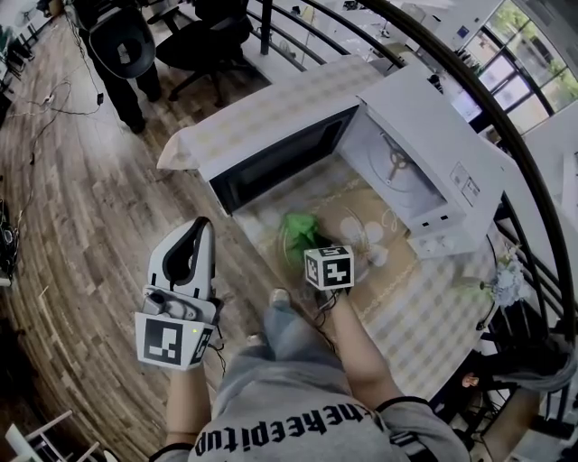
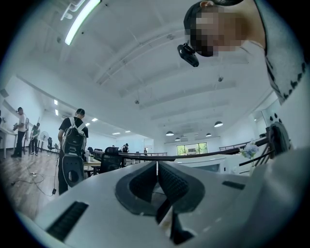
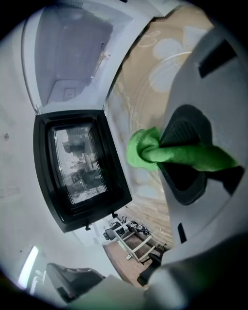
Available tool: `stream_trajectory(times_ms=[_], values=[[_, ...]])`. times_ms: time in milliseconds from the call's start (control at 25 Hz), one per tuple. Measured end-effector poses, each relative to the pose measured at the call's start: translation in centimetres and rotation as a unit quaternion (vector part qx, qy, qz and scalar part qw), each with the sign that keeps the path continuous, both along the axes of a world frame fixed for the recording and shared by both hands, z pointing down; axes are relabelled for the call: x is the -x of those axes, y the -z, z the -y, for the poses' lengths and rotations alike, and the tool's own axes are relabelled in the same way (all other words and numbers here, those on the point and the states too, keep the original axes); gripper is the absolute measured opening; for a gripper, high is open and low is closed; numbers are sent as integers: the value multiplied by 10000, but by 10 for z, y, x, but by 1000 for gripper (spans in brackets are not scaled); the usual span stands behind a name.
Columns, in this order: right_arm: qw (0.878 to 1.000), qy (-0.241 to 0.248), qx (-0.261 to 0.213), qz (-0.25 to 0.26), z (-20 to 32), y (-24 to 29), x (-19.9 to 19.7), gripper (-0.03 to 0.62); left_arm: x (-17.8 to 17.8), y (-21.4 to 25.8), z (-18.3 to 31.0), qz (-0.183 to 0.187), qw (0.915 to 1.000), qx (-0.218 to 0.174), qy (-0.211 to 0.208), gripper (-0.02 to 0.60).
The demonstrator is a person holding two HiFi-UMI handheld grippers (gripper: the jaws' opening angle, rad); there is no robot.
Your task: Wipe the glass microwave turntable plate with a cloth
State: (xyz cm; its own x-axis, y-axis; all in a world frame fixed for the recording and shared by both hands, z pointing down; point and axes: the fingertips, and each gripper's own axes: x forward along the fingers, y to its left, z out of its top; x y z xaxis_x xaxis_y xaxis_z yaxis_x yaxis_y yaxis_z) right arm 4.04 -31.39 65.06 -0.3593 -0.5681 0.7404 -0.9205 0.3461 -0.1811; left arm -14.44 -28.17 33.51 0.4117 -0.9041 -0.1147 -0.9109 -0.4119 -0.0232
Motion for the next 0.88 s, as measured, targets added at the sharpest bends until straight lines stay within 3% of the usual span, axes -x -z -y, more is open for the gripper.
stream_trajectory(times_ms=[880], values=[[9896,-1409,-82,-262,-3,1,-136,86,-25,5,-1,20,9997,-53,-256,12]])
